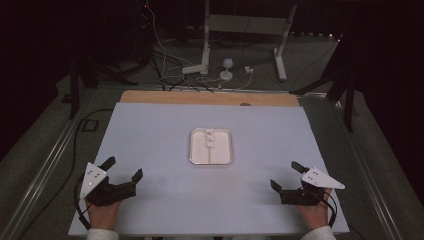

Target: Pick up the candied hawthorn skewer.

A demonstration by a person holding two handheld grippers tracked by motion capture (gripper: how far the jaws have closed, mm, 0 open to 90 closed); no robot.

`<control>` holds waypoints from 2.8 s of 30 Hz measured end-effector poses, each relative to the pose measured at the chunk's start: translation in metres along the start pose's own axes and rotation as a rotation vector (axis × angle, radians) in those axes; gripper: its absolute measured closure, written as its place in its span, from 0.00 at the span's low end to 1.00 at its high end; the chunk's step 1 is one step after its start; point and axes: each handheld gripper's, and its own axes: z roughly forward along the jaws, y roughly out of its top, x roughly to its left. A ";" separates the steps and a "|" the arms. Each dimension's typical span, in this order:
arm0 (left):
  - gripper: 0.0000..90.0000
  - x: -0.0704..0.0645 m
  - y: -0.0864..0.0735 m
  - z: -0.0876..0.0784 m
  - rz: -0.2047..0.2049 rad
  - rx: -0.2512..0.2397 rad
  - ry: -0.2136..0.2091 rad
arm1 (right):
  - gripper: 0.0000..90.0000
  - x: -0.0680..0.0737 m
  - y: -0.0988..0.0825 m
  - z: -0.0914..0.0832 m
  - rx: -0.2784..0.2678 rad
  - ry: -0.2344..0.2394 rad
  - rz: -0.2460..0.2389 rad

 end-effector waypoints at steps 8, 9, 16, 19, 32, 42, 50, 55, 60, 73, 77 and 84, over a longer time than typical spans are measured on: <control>0.01 0.000 -0.003 0.000 -0.046 -0.003 0.004 | 0.00 0.001 -0.001 -0.002 -0.010 -0.010 0.005; 0.01 -0.003 -0.001 0.000 -0.044 -0.005 0.001 | 0.00 0.000 -0.001 -0.003 -0.006 -0.016 0.009; 0.01 -0.012 0.020 0.010 -0.057 -0.015 -0.001 | 0.00 -0.003 -0.002 -0.008 -0.003 -0.043 0.042; 0.01 -0.015 0.026 0.016 -0.049 -0.014 0.000 | 0.00 -0.001 -0.002 -0.007 0.002 -0.043 0.043; 0.01 -0.043 0.043 0.059 -0.058 0.004 -0.072 | 0.00 0.001 -0.002 -0.005 0.011 -0.037 0.038; 0.01 -0.060 0.046 0.091 -0.070 0.036 -0.097 | 0.00 0.000 -0.003 -0.005 0.017 -0.042 0.040; 0.01 -0.074 0.043 0.117 -0.051 0.066 -0.108 | 0.00 0.001 -0.003 -0.005 0.021 -0.042 0.038; 0.01 -0.083 0.039 0.133 -0.050 0.086 -0.128 | 0.00 0.000 -0.004 -0.004 0.028 -0.037 0.040; 0.01 -0.091 0.034 0.147 -0.043 0.106 -0.150 | 0.00 0.000 -0.004 -0.004 0.028 -0.038 0.040; 0.04 -0.107 0.016 0.182 -0.041 0.210 -0.150 | 0.00 -0.001 -0.004 -0.004 0.028 -0.040 0.046; 0.04 -0.110 0.011 0.189 -0.043 0.233 -0.157 | 0.00 -0.002 -0.004 -0.005 0.029 -0.042 0.047; 0.04 -0.115 0.003 0.201 -0.039 0.277 -0.154 | 0.00 -0.002 -0.004 -0.005 0.030 -0.044 0.048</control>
